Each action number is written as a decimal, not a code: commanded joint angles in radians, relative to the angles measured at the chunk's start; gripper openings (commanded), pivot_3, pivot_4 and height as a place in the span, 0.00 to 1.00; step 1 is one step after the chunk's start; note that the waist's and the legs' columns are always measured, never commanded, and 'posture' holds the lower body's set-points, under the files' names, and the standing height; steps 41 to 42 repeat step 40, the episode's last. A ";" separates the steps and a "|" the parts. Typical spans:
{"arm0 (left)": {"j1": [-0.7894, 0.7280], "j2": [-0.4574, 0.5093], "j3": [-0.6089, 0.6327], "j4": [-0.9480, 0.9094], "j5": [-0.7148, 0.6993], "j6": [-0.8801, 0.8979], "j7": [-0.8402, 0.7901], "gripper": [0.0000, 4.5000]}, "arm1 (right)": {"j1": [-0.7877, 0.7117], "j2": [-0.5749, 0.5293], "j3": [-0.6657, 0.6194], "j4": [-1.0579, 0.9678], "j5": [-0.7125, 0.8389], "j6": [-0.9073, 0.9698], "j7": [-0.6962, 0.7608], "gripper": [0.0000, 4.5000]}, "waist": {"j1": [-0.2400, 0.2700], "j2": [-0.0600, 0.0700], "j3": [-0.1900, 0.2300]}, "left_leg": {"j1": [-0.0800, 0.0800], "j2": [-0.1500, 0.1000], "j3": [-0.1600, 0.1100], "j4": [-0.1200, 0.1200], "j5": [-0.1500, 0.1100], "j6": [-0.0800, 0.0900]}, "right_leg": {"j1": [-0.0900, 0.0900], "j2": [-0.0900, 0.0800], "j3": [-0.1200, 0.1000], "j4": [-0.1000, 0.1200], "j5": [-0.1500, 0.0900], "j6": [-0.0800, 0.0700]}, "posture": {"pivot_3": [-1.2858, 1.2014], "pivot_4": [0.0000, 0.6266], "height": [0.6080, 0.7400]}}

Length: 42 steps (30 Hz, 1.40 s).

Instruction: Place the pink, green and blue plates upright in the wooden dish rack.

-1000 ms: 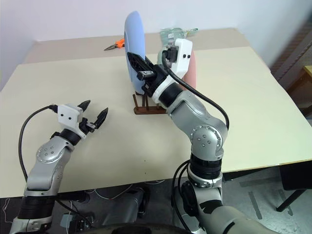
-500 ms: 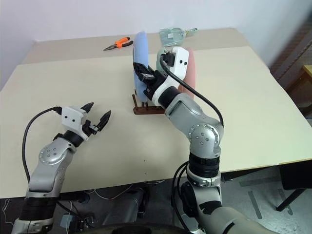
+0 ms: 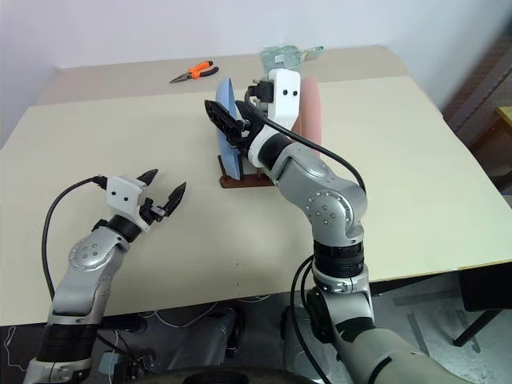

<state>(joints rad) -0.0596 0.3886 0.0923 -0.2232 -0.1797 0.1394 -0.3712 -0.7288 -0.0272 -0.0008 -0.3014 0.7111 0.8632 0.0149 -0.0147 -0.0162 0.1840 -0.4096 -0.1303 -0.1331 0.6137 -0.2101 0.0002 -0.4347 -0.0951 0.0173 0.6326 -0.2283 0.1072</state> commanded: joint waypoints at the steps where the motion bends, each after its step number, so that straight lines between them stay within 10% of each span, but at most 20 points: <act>1: 0.002 -0.003 0.000 -0.032 0.012 -0.022 0.000 0.81 | -0.036 -0.043 0.053 -0.067 -0.047 -0.042 0.073 0.69 | 0.000 0.000 0.000 | 0.000 0.000 0.000 0.000 0.000 0.000 | 0.000 0.000 0.000 0.000 0.000 0.000 | 0.52 0.24 0.85; 11: -0.020 -0.004 -0.004 -0.006 0.016 -0.024 -0.018 0.81 | 0.004 -0.369 0.035 -0.230 -0.133 -0.114 0.347 0.69 | 0.007 0.000 0.000 | 0.000 0.000 0.000 0.000 0.000 0.000 | 0.001 0.000 -0.001 -0.002 0.000 0.000 | 0.52 0.24 0.85; 20: -0.017 0.053 -0.009 0.075 0.035 -0.057 -0.091 0.81 | 0.476 -0.803 -0.419 -0.220 -0.094 -0.184 0.689 0.69 | 0.031 -0.001 0.000 | -0.001 0.001 0.000 0.001 -0.002 0.003 | 0.007 -0.002 -0.003 -0.011 0.000 0.000 | 0.52 0.24 0.85; 26: -0.014 0.073 -0.033 0.110 0.057 -0.083 -0.121 0.81 | 0.679 -0.801 -0.415 -0.093 -0.221 -0.333 0.720 0.69 | 0.023 0.001 0.000 | 0.001 0.004 0.006 0.002 -0.002 0.003 | 0.007 -0.002 -0.003 -0.012 0.000 -0.003 | 0.52 0.24 0.85; 42: 0.028 0.075 -0.011 0.103 0.072 -0.098 -0.109 0.81 | 0.638 -0.721 -0.293 0.081 -0.357 -0.515 0.691 0.69 | 0.028 0.001 0.000 | 0.001 0.006 0.008 0.002 -0.002 0.003 | 0.007 -0.002 -0.003 -0.013 0.001 -0.003 | 0.52 0.24 0.85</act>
